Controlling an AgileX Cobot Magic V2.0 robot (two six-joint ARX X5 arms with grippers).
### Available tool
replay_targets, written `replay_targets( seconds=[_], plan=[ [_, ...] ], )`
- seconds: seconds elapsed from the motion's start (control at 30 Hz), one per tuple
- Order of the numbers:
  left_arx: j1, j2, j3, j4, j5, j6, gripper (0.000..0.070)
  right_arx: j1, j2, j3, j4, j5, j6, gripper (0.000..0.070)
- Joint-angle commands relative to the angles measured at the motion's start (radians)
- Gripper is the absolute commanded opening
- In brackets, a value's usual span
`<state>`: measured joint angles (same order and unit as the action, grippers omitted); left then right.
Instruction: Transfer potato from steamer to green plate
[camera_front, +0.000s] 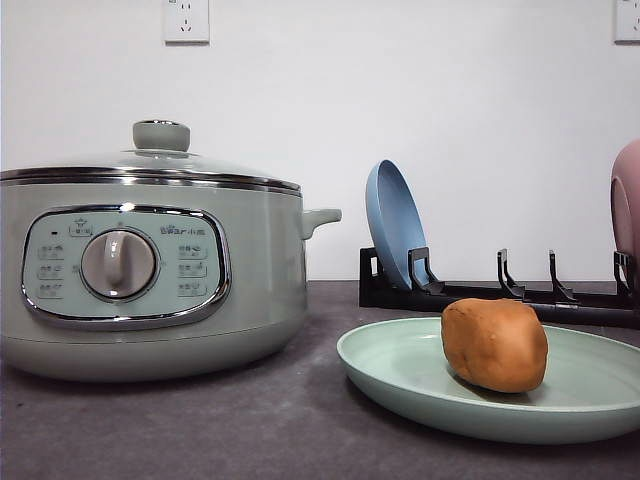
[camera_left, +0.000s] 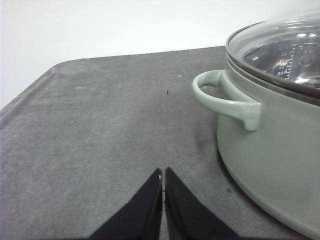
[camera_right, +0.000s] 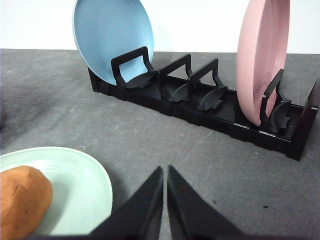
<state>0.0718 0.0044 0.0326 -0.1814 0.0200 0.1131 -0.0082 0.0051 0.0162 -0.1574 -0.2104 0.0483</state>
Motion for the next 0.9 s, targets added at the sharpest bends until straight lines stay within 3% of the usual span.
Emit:
replay_targets(
  seconds=[0.0, 0.87],
  plan=[
    [0.002, -0.002, -0.021, -0.007, -0.005, -0.006, 0.0, -0.002, -0.002, -0.004, 0.0, -0.001, 0.002, 0.0],
    [0.002, -0.001, -0.021, -0.007, -0.005, -0.006, 0.0, -0.002, -0.002, -0.004, 0.0, -0.001, 0.002, 0.0]
  ],
)
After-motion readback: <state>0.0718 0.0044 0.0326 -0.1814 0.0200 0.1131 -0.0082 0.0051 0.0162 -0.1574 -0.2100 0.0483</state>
